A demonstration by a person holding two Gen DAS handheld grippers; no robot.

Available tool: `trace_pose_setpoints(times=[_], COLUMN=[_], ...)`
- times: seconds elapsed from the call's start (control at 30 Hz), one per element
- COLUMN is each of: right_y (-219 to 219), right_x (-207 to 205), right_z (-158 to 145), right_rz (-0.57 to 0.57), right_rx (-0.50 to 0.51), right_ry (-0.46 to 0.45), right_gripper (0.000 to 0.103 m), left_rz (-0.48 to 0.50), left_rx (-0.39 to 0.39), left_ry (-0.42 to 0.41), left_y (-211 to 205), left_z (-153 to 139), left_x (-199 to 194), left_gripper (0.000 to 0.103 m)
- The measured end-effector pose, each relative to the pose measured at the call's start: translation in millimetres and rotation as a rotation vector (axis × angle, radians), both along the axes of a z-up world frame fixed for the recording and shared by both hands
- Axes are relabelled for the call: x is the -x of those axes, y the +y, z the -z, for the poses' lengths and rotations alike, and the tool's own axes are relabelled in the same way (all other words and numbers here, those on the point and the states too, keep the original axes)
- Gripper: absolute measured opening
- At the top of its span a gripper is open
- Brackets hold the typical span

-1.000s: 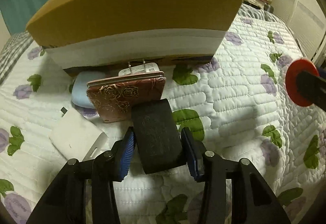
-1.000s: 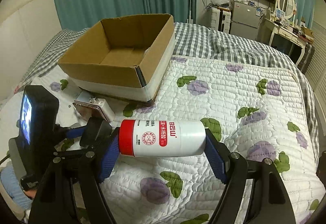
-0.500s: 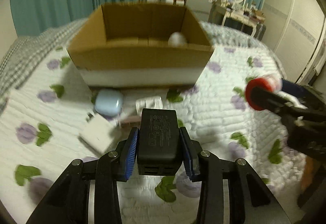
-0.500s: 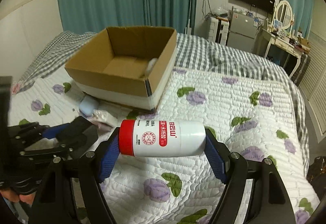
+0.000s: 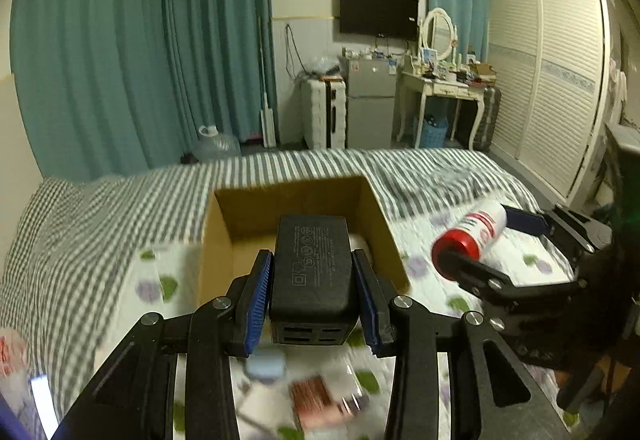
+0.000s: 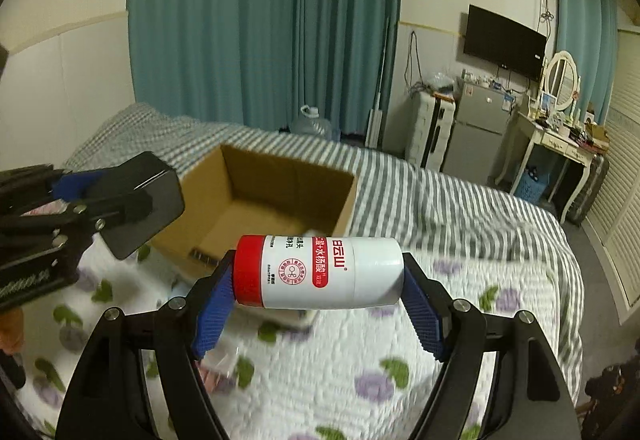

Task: Organize rigid objects
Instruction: 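Carry the power bank and red-capped bottle into the box and release both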

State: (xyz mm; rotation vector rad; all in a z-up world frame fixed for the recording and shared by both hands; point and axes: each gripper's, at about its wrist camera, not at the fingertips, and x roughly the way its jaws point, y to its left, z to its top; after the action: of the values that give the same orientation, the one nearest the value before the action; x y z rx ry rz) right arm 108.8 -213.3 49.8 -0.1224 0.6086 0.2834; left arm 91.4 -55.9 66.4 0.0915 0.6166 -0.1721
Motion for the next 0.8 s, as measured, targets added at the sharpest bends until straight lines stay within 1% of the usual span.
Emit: trace_pose_setpoints(times=[0.07,0.13,0.17,0.23,0.3,0.47,0.6,0.63,0.67,0.7,0.8], right_y=[0,0,0,-1,-3,-6,-3,-3,-3,-3,1], right_x=[-16,-33,-39,-49,-56,-70,-70,-69,-67,-65,-62], right_z=[0,2,4,9,17,41,43,42,41,41,37], right_rz=[0.002,0.001,0.0,0.0,-0.001,-0.006,-0.019,-0.021,-0.023,-0.022,-0.027], right_rx=[-0.007,-0.006,-0.002,0.005,-0.001,0.005,0.009,0.006,0.004,0.003,0.004], right_ry=[-0.005,-0.008,-0.007,-0.005,0.009,0.08,0.083,0.081,0.079,0.077,0.077], right_gripper=[0.077,0.077,0.077,0.077,0.077,0.077,0.077,0.077,0.077,0.077,0.077], left_rz=[-0.005,-0.008,-0.011,-0.01,-0.02,-0.062,-0.083,-0.092,-0.104,-0.107,-0.095], left_rx=[-0.002,0.005,0.011,0.011,-0.008,-0.021,-0.032,-0.036,-0.041,-0.038,-0.036], left_ry=[0.0,0.018,0.026,0.047,0.073,0.14,0.213,0.228,0.216,0.189,0.133], left_y=[3,7,8,13,16,25,29,29,30,30,31], left_z=[3,13,17,34,55,98,119,120,118,113,91], left_x=[-20,-47,-54,-75,-96,-119,-125,-126,-122,-118,-102], left_gripper=[0.039,0.039,0.039,0.039,0.039,0.04,0.041,0.042,0.042,0.043,0.051])
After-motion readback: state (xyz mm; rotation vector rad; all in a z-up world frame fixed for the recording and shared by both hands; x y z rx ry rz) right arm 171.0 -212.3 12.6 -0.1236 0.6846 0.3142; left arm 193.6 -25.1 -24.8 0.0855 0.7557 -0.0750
